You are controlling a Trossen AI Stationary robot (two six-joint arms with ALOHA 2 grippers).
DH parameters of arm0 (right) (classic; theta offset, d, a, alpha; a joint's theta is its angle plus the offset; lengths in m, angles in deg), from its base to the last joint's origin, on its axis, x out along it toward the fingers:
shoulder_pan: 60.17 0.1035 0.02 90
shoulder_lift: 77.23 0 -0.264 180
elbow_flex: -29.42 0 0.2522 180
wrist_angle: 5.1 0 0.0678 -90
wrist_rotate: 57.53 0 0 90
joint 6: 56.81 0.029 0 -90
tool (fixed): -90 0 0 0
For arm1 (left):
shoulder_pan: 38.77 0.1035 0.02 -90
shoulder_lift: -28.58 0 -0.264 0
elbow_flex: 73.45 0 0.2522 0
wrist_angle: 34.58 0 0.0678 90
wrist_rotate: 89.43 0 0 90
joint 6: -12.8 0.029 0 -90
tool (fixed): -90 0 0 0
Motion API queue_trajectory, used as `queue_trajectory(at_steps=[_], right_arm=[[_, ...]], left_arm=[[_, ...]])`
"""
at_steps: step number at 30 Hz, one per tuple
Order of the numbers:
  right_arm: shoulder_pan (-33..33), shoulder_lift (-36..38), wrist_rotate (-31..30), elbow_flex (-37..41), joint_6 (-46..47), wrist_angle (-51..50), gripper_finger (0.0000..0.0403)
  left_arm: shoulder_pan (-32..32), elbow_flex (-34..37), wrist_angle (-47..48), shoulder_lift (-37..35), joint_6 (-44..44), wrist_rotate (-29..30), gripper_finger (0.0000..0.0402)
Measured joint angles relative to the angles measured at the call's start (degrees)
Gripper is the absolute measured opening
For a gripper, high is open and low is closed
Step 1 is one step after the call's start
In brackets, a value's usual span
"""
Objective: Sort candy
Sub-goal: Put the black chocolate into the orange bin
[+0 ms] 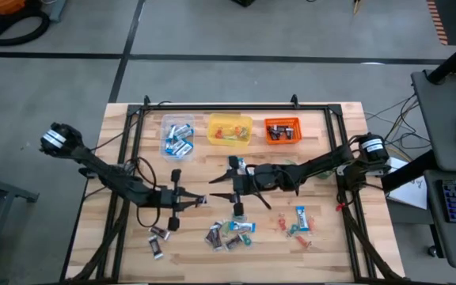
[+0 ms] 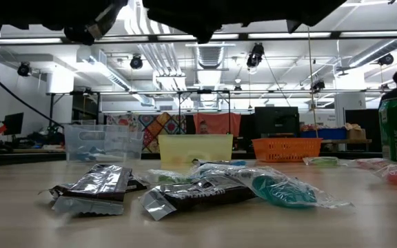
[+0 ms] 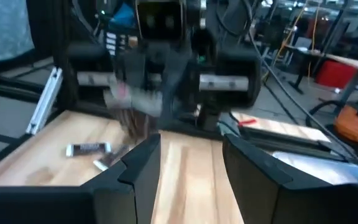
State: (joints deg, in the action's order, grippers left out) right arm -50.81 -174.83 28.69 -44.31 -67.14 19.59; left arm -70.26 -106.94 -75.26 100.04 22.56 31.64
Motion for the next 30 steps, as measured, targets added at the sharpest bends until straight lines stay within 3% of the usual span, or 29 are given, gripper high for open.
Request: queue_trajectory(at_steps=[2, 7, 13, 19, 30], right_arm=[[0.01, 0.00, 1.94, -0.53, 0.92, 0.01, 0.0164], [0.01, 0.00, 3.87, -1.30, 4.63, -0.18, 0.0164], [-0.01, 0.00, -7.62, -1.30, 10.50, -0.49, 0.0164], [-0.16, 0.00, -9.76, -1.32, 14.59, -0.44, 0.0164], [-0.45, -0.72, -12.41, -1.39, 17.79, -2.05, 0.0164]], left_arm=[[-0.01, -0.01, -0.07, 0.46, -0.25, 2.21, 0.0011], [0.00, 0.00, 0.19, 1.93, -0.18, 14.80, 0.0011], [0.00, -0.56, 0.18, 4.46, 0.68, 23.73, 0.0011], [0.11, -3.47, 0.15, 8.70, 1.87, 29.04, 0.0011], [0.28, -14.07, 0.48, 18.20, 11.83, 36.73, 0.0011]])
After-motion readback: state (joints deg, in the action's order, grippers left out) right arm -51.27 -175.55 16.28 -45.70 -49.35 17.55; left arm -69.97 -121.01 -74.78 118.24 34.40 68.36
